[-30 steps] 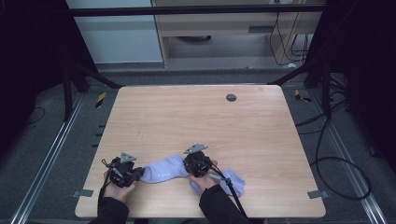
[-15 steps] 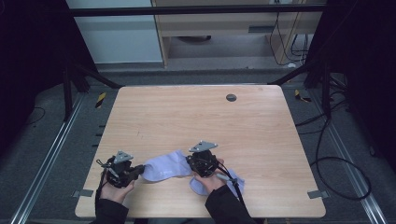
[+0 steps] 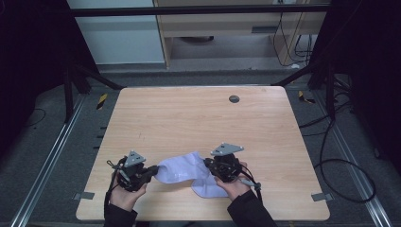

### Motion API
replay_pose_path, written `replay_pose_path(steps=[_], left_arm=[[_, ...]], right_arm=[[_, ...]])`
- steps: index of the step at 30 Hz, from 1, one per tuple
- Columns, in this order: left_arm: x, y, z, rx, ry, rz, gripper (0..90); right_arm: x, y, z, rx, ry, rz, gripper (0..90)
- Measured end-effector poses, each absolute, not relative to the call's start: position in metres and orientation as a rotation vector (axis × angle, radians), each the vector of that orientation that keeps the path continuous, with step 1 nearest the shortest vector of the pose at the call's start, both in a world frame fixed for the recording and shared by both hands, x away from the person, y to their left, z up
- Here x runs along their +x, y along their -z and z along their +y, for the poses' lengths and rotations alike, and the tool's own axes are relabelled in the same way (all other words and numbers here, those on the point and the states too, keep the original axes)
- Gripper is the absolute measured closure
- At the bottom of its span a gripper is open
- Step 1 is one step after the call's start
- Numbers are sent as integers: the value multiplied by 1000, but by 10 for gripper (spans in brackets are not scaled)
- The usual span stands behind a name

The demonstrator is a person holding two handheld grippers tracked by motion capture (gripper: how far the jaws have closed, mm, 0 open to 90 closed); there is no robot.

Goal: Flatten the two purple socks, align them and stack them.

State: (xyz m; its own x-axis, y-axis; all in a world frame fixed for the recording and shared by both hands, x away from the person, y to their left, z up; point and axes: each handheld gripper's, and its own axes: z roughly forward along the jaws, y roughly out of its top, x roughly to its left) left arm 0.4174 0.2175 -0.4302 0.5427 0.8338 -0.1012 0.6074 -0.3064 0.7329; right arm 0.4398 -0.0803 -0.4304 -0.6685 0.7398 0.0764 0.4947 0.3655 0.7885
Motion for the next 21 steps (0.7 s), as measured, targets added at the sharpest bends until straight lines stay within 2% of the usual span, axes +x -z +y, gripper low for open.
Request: replay_pose_path(steps=[21], left_arm=[[416,426,152,2113,-310,1033,871]], right_arm=[[401,431,-147,1153,-1218,2295,871]])
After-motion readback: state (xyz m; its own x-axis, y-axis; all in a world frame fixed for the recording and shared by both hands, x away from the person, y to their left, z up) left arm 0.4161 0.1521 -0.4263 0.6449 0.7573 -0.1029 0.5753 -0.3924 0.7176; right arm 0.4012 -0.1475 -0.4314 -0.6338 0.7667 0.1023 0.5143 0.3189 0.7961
